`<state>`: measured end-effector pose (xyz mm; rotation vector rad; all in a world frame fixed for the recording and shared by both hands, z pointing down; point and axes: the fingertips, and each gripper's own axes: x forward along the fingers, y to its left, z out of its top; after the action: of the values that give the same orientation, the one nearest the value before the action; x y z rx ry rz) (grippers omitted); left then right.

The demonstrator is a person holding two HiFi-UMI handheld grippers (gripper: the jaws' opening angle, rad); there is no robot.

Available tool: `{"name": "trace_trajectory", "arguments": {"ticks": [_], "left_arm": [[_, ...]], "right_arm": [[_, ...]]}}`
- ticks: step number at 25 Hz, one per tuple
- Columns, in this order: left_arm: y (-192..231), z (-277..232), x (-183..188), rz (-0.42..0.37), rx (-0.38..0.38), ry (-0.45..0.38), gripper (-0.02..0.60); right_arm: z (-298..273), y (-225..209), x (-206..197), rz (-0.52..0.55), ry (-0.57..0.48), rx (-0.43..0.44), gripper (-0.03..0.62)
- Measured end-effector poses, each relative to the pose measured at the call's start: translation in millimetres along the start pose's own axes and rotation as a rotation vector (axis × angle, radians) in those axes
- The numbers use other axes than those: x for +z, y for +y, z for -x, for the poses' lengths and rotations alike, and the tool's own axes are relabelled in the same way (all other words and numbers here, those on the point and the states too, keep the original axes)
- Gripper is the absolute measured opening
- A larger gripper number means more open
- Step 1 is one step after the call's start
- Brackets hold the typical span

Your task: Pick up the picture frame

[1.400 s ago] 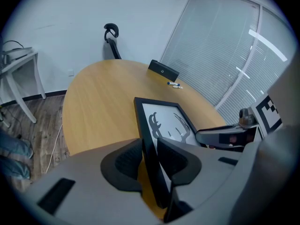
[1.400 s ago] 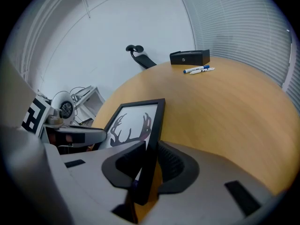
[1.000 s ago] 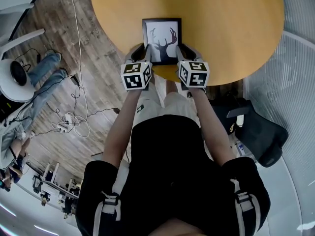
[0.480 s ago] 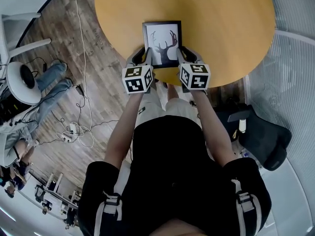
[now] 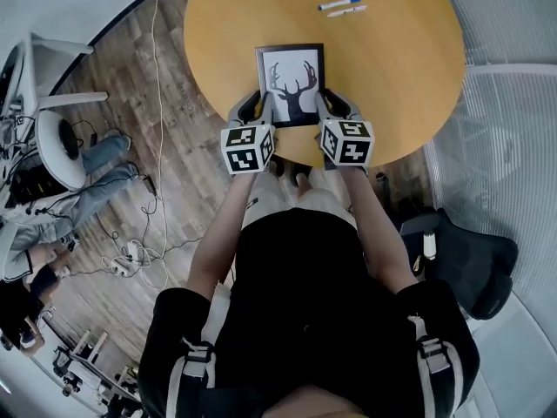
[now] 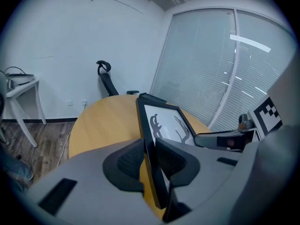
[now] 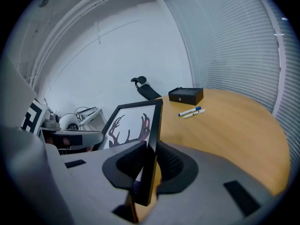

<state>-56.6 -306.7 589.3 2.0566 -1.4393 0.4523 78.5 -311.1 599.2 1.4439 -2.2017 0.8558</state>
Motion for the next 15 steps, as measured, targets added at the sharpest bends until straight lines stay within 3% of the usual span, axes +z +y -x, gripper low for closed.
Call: {"name": "trace_trajectory", "arguments": {"ticks": [15], "left_arm": [[-55.3,61.3,93.1,-0.086,0.018,-0.246,0.089]], "right_arm": [[80.0,11.6,97.3,0.126,-0.236,0.024,0.083]]}}
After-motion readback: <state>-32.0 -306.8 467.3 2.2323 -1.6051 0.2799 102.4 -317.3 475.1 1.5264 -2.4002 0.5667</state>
